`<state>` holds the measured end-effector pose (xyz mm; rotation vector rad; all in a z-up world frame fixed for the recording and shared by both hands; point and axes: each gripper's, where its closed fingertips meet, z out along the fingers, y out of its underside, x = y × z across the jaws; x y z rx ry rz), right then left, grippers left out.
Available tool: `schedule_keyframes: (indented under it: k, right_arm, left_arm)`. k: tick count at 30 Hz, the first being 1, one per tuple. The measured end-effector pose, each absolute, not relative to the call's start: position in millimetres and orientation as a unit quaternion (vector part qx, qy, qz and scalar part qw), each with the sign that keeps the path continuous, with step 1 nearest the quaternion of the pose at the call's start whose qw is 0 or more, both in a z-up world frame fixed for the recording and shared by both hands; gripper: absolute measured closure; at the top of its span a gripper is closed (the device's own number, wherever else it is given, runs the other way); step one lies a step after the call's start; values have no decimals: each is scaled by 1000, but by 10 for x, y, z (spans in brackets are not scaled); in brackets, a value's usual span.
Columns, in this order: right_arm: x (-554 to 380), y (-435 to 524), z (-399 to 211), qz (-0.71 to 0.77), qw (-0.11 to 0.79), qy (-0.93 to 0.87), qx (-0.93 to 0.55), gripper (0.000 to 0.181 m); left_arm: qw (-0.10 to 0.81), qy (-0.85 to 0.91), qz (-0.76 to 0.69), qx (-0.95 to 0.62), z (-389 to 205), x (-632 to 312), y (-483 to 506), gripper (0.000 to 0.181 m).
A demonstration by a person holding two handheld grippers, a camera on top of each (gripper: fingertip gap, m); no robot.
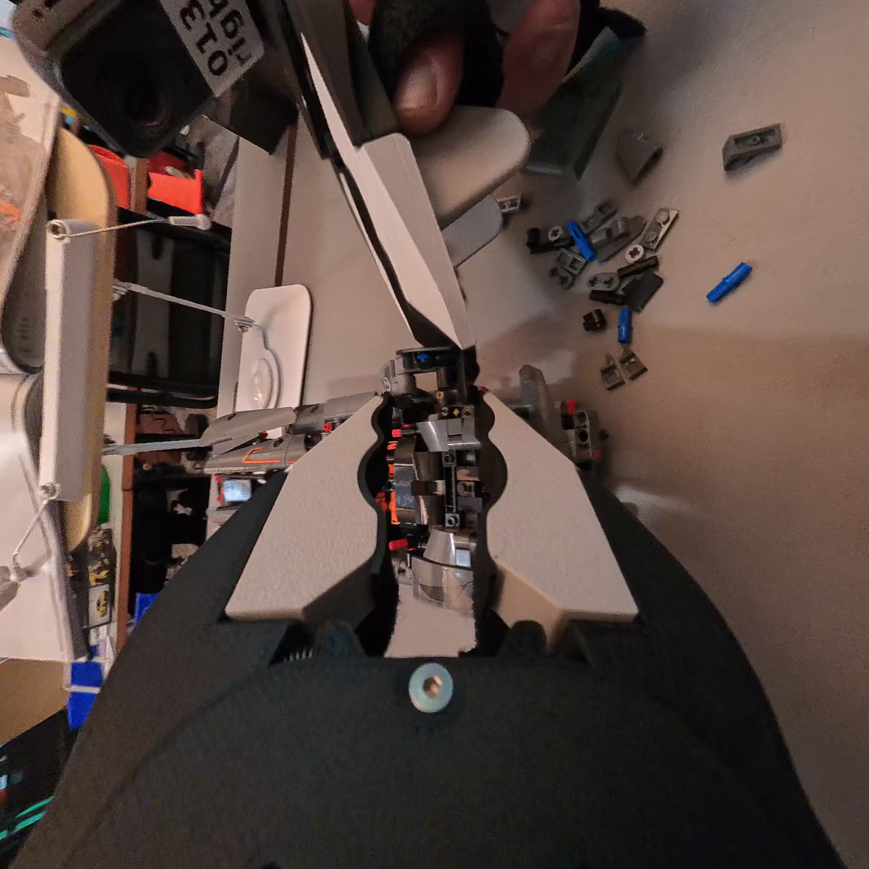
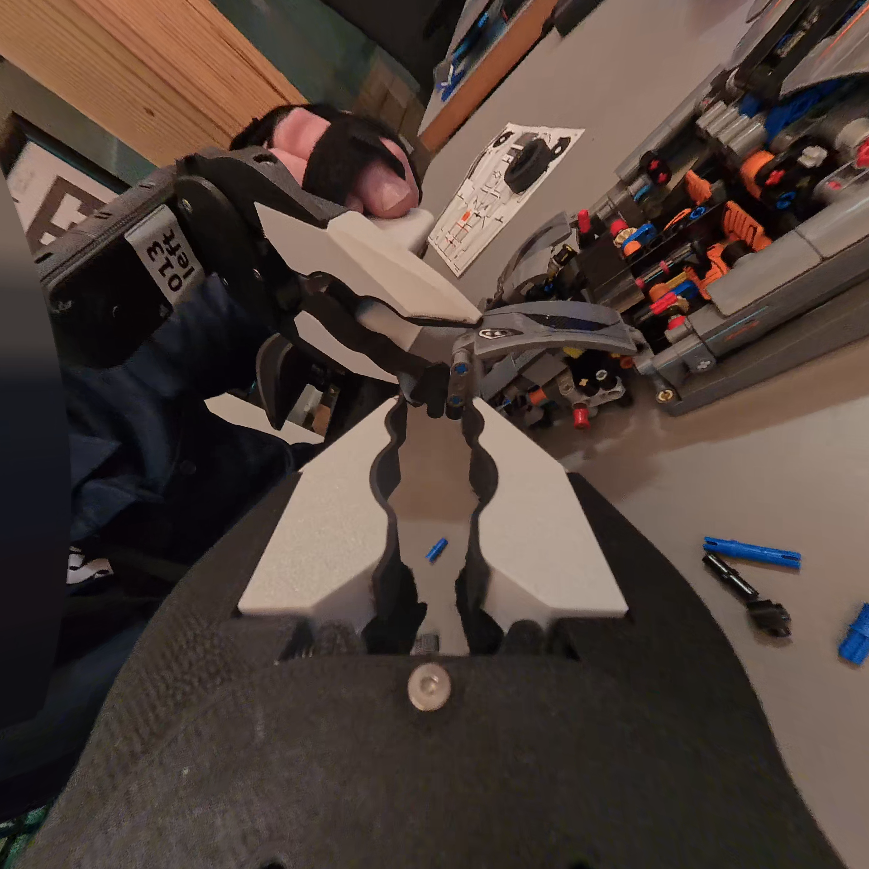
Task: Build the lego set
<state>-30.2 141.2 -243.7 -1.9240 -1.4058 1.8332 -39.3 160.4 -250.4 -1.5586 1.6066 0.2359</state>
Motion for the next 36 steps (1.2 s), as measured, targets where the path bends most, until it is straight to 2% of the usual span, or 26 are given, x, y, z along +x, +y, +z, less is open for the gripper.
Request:
schedule_keyframes:
  k: [1,2,3,11,14,24,36]
  right_arm:
    - [-307,1416,-2423,609,72,-466,-638,159]
    - [-311,1421,-2406,611,77,-465,-637,160]
    - [-312,1425,-2385,614,79,-463,-634,160]
    - [-232,1605,-2347,575,131,-482,-648,153]
    - [-215,1708,-2267,557,181,-495,-642,155]
    - [-294,1715,-2233,423,335,-598,-592,148]
    - [-302,1662,-2278,364,366,-643,-566,152]
  left_arm:
    - [437,644,99,-620,-2477,-401,1603,153]
    - [434,648,96,-619,-2476,-405,1580,169]
    - [436,650,86,-617,-2469,-392,1556,177]
    - [437,619,2,-652,-2424,-375,1579,177]
    - [430,605,-48,-669,-2417,-378,1575,177]
    - [405,562,-176,-699,-2379,-369,1549,177]
    - [355,543,-260,-715,-2372,-343,1504,177]
